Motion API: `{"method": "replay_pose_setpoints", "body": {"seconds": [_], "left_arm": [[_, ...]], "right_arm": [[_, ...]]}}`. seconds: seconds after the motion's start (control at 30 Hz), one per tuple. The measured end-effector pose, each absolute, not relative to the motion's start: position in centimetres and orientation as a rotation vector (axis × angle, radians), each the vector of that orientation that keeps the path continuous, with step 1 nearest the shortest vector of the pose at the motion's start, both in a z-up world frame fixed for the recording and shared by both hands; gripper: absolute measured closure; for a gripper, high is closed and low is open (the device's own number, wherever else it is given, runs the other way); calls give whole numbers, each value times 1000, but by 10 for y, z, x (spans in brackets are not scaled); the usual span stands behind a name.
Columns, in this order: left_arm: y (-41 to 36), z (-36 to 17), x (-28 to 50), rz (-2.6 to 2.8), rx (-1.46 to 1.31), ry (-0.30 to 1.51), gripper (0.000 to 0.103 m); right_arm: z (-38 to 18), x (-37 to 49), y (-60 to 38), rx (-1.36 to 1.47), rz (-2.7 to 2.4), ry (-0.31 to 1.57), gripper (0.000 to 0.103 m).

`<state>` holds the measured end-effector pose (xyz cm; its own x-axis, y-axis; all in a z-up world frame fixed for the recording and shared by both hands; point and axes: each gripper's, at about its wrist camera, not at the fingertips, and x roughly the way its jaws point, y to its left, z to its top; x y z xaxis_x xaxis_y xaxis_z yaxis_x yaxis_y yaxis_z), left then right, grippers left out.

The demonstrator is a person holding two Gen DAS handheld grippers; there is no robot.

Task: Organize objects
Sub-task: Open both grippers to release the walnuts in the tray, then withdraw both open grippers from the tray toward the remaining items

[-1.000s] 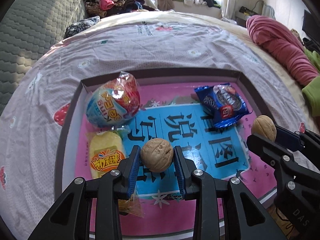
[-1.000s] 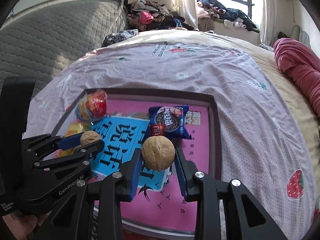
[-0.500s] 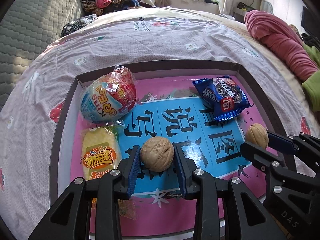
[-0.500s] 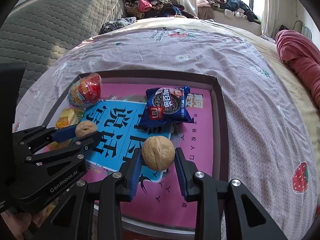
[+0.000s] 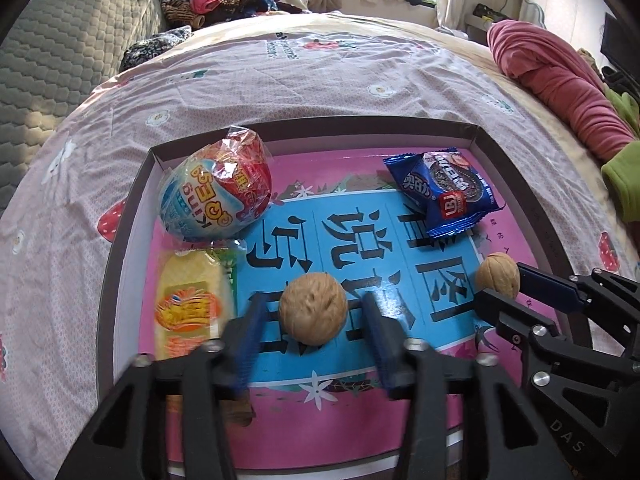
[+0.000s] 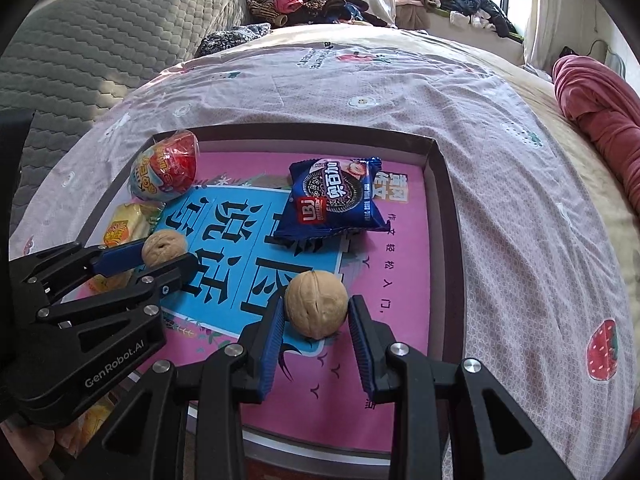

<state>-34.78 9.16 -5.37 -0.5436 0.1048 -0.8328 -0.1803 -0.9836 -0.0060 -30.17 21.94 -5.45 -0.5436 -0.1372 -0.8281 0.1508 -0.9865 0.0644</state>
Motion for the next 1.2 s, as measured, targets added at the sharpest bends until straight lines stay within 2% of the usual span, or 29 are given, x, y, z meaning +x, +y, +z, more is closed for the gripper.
{"method": "replay_pose_setpoints", "body": {"seconds": [0.23,0.33,0.5,0.6,0.67,0.73,0.97,1.2], "left_arm": [[91,-54,-347,2625,-1408,130,40],[90,-55,-347,2617,-1423,129,32],[88,-54,-346,2601,-1430,108,29],[85,-52,-344,2597,-1425,100,28],[83,-49,-343,2599,-1422,90,25],[82,-47,-342,2604,-1417,88,24],[74,-36,-337,2609,-1388,53,22],[68,-14,-321,2635,-1325,40,21]], "right_arm": [[-52,-300,221,1397,-2637,14,69],[-48,-299,222,1374,-2650,6,65],[-41,-297,223,1351,-2664,-6,60],[-37,-295,224,1340,-2671,-19,54],[-35,-294,224,1331,-2664,-36,45],[-33,-292,223,1320,-2663,-44,40],[-22,-289,232,1286,-2722,-68,29],[7,-273,244,1177,-2762,-131,24]]}}
